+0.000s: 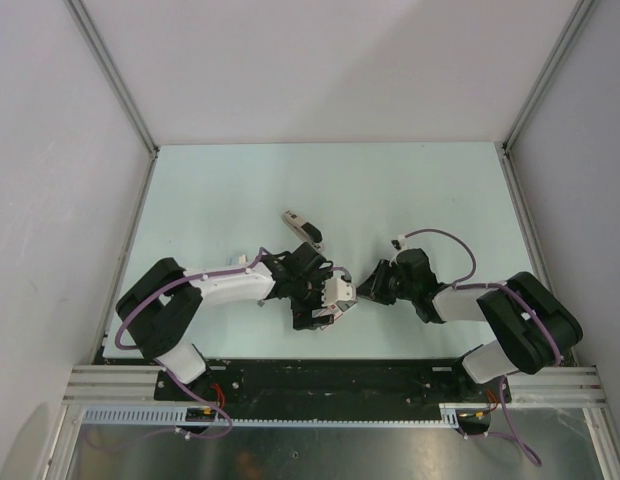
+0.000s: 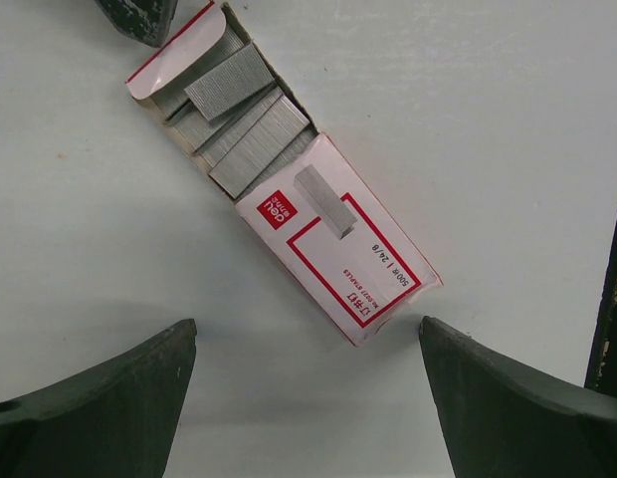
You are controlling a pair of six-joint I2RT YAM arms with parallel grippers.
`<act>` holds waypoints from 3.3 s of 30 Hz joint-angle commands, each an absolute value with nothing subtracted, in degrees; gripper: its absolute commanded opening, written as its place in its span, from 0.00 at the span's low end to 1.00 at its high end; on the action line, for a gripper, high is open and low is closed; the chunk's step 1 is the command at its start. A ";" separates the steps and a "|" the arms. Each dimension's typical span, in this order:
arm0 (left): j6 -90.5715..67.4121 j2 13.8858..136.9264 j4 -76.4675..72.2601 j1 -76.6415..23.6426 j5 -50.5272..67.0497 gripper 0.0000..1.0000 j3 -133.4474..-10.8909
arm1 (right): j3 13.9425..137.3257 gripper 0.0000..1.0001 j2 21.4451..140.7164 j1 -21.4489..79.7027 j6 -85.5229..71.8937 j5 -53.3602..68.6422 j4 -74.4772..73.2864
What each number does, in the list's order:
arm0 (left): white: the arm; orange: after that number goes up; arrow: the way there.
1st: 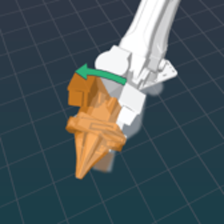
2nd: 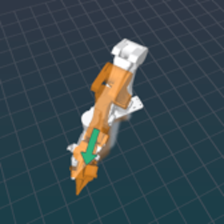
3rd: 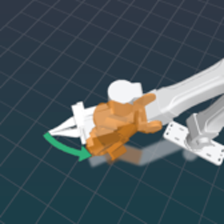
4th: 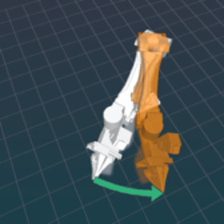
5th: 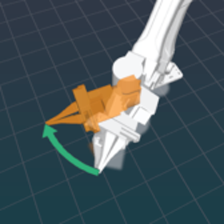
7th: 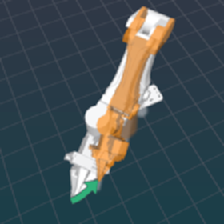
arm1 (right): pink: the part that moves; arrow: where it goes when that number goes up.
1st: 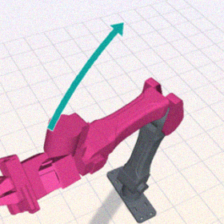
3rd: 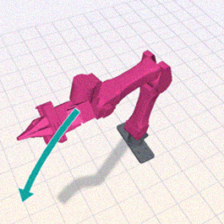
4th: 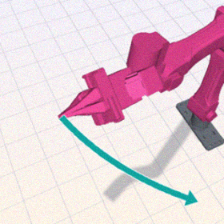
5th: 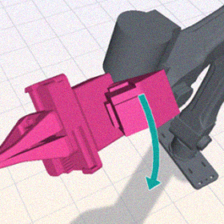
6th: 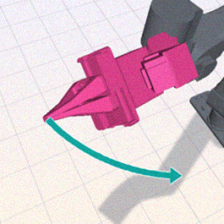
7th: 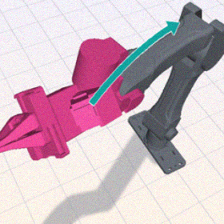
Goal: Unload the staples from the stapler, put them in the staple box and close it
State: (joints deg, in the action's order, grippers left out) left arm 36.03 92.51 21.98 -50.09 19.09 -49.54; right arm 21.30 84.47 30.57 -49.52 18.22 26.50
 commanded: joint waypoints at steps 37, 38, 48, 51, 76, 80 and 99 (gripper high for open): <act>35.62 94.23 19.99 -50.45 17.89 0.97 -51.65 | 22.78 0.13 87.54 36.23 -47.76 20.37 27.25; 35.61 94.27 19.97 -50.45 17.91 0.97 -51.71 | 22.95 0.13 87.58 36.44 -47.61 20.33 27.07; 35.59 94.53 19.83 -50.45 18.19 0.97 -52.00 | 24.31 0.20 89.60 39.14 -48.02 20.89 27.46; 35.58 94.59 19.86 -50.50 18.26 0.97 -51.87 | 24.34 0.21 89.63 39.49 -48.00 20.92 27.22; 36.04 93.91 19.93 -50.89 17.57 0.97 -51.64 | 24.63 0.29 89.96 40.08 -48.02 23.47 27.25; 36.29 93.69 19.91 -50.94 17.67 0.97 -51.86 | 25.25 0.30 88.46 39.40 -45.85 22.94 23.75; 32.37 75.31 33.41 -48.40 13.84 1.00 -61.66 | 32.29 0.91 75.93 31.34 -35.54 17.46 3.52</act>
State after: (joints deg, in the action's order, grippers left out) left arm 34.61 80.38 28.12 -50.11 14.85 -57.08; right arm 27.66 80.07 32.23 -40.16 21.08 10.92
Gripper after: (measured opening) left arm 0.994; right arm 0.769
